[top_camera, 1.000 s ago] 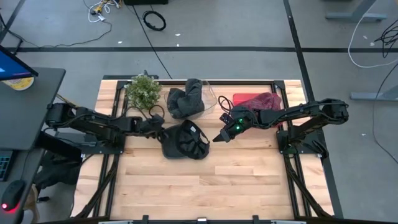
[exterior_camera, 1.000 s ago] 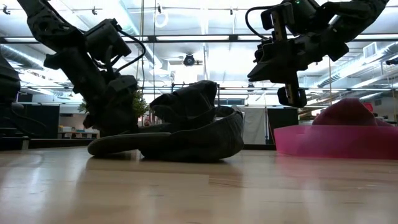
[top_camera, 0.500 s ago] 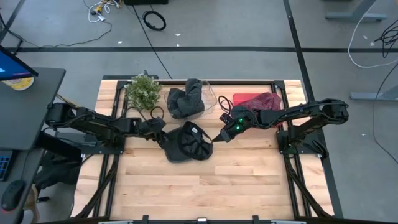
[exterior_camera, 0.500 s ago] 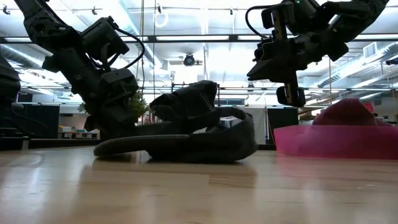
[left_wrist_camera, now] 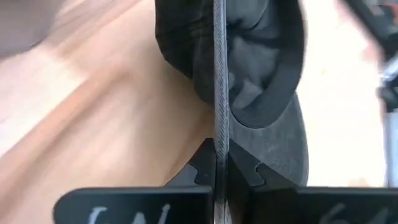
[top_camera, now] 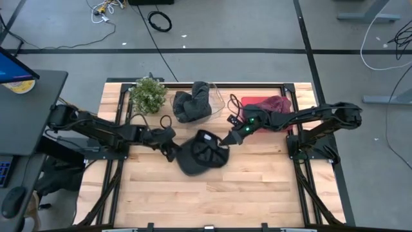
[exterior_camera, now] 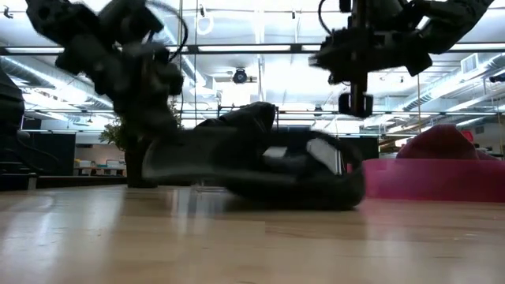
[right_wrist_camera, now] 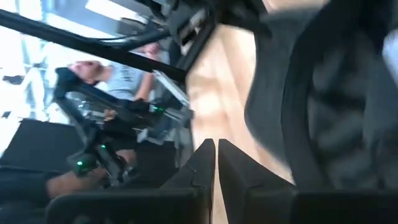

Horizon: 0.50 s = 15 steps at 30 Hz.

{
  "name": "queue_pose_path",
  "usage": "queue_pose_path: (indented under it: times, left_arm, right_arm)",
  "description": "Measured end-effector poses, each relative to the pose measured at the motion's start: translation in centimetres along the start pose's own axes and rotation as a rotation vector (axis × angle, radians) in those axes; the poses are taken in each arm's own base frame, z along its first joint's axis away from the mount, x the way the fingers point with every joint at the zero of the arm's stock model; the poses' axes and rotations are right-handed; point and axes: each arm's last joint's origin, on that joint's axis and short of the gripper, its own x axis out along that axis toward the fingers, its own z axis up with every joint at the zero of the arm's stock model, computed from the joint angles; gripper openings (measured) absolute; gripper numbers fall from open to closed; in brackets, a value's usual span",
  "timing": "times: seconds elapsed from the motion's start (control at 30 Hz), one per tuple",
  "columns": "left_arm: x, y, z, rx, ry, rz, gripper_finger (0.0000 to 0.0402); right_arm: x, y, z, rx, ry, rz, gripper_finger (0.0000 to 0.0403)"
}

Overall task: Pick & Place hat
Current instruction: Put the black cap into the transparent bin

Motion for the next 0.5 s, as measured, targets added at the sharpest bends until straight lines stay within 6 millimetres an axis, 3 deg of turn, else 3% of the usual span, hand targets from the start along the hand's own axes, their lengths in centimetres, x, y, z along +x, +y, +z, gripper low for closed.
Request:
queue_pose_path:
  times: [0.2, 0.5]
  left_arm:
    - [-1.3, -4.2, 1.8, 0.103, -0.082, -0.089, 0.0012]
    - [-5.6, -10.4, 6.2, 0.322, -0.330, -0.142, 0.0012]
  right_arm:
    - [-2.1, 1.9, 0.9, -0.061, -0.062, 0.083, 0.0025]
    - [-8.0, 5.3, 2.4, -0.204, -0.280, 0.175, 0.0025]
